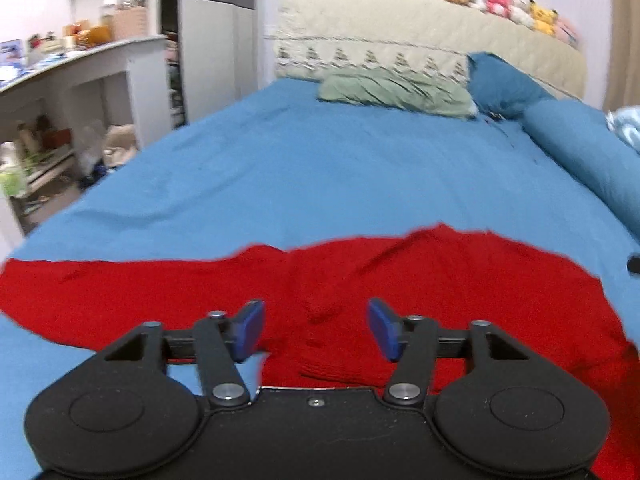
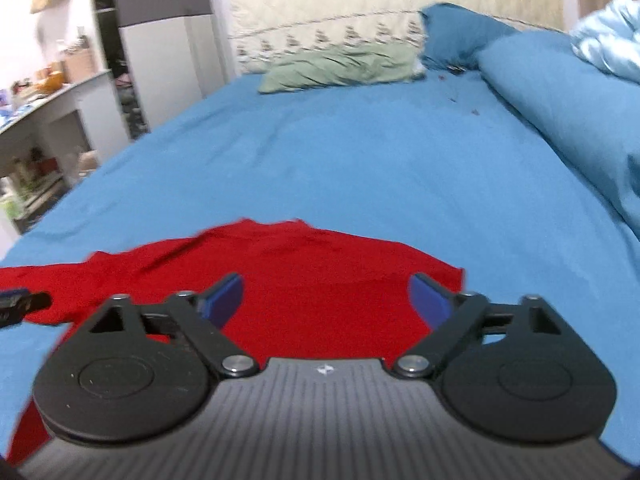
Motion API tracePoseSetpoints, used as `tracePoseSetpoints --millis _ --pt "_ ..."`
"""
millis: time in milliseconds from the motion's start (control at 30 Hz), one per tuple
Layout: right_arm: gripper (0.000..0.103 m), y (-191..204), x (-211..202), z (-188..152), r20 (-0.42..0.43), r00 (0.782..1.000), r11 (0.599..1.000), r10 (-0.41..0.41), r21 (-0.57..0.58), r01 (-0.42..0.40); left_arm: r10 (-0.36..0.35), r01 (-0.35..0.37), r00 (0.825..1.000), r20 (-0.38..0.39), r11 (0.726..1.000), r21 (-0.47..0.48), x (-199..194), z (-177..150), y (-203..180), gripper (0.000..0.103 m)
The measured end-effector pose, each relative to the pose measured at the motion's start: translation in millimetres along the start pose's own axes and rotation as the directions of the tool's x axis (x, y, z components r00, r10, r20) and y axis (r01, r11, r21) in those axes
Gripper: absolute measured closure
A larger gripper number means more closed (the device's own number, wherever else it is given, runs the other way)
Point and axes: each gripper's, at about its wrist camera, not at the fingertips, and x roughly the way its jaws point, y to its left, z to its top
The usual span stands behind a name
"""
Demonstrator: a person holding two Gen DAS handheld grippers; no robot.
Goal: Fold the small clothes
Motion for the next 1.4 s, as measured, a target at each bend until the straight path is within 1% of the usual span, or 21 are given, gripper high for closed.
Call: tracePoseSetpoints --millis 33,100,167,233,333,367,467,567,633,733,767,833,967,1033,1067,1100,1133,1200,1300,1333,1400 --pt "0.000 11 -7 3 -0.004 1.000 1.000 0.016 -0.014 -0.016 0.011 -0.011 1.000 0.007 1.000 -0.014 -9 5 6 0.013" --pt "0.000 34 -18 7 -0.008 0.999 0.998 0.051 -0.044 -0.052 0.031 -0.030 0.999 0.035 0.998 -0.049 -27 14 20 0.000" --pt "0.000 56 -24 8 -0.013 0.996 0.993 0.092 -0.077 -0.093 0.038 -0.033 0.998 0.054 0.996 -0.085 -40 18 38 0.000" --pt "0.000 74 -27 7 -0.030 0.992 0.986 0.125 -0.110 -0.127 0.052 -0.045 0.997 0.048 0.989 -0.140 -46 18 60 0.000" --pt "0.000 96 -31 1 -0.040 0.986 0.978 0.159 -0.127 -0.163 0.096 -0.083 0.995 0.041 0.965 -0.247 -45 11 105 0.000" --pt "0.000 101 -30 -1 -0.046 0.984 0.977 0.173 -0.122 -0.178 0.110 -0.094 0.993 0.038 0.953 -0.289 -42 8 122 0.000" --pt "0.000 109 -22 -11 -0.078 0.976 0.973 0.205 -0.096 -0.212 0.170 -0.155 0.985 0.000 0.898 -0.411 -25 -7 173 0.000" --pt "0.000 112 -10 -20 -0.090 0.974 0.974 0.206 -0.078 -0.213 0.230 -0.219 0.973 -0.032 0.867 -0.448 1 -22 213 0.003" --pt "0.000 110 -1 -25 -0.101 0.972 0.974 0.212 -0.063 -0.219 0.254 -0.250 0.966 -0.057 0.846 -0.472 19 -30 237 0.016" --pt "0.000 106 10 -32 -0.111 0.971 0.973 0.213 -0.065 -0.221 0.275 -0.266 0.959 -0.064 0.805 -0.530 43 -41 272 0.020" --pt "0.000 104 14 -34 -0.110 0.972 0.973 0.209 -0.072 -0.218 0.284 -0.271 0.957 -0.061 0.796 -0.542 50 -43 281 0.022" --pt "0.000 99 18 -40 -0.107 0.974 0.974 0.200 -0.086 -0.209 0.292 -0.274 0.955 -0.061 0.776 -0.569 63 -43 298 0.031" --pt "0.000 92 25 -48 -0.108 0.977 0.976 0.185 -0.091 -0.196 0.306 -0.281 0.950 -0.064 0.744 -0.606 81 -39 323 0.035" --pt "0.000 88 28 -52 -0.108 0.977 0.978 0.182 -0.084 -0.192 0.319 -0.298 0.944 -0.082 0.724 -0.622 91 -40 332 0.045" --pt "0.000 87 29 -54 -0.108 0.978 0.979 0.180 -0.080 -0.189 0.327 -0.302 0.942 -0.079 0.718 -0.627 92 -40 334 0.048" --pt "0.000 85 29 -56 -0.108 0.978 0.980 0.177 -0.075 -0.185 0.337 -0.308 0.938 -0.077 0.716 -0.626 93 -40 335 0.056" --pt "0.000 83 30 -58 -0.109 0.978 0.980 0.176 -0.071 -0.184 0.347 -0.322 0.934 -0.083 0.718 -0.617 94 -39 336 0.073" --pt "0.000 81 30 -61 -0.110 0.979 0.981 0.173 -0.066 -0.180 0.360 -0.347 0.927 -0.103 0.726 -0.594 96 -36 336 0.099" --pt "0.000 79 29 -63 -0.108 0.980 0.982 0.167 -0.069 -0.175 0.369 -0.347 0.926 -0.080 0.747 -0.568 88 -30 329 0.099" --pt "0.000 79 28 -62 -0.105 0.981 0.983 0.164 -0.070 -0.172 0.370 -0.338 0.927 -0.057 0.763 -0.551 85 -25 323 0.099" --pt "0.000 78 24 -59 -0.094 0.983 0.984 0.157 -0.071 -0.164 0.353 -0.302 0.936 0.011 0.816 -0.494 70 -9 299 0.099"
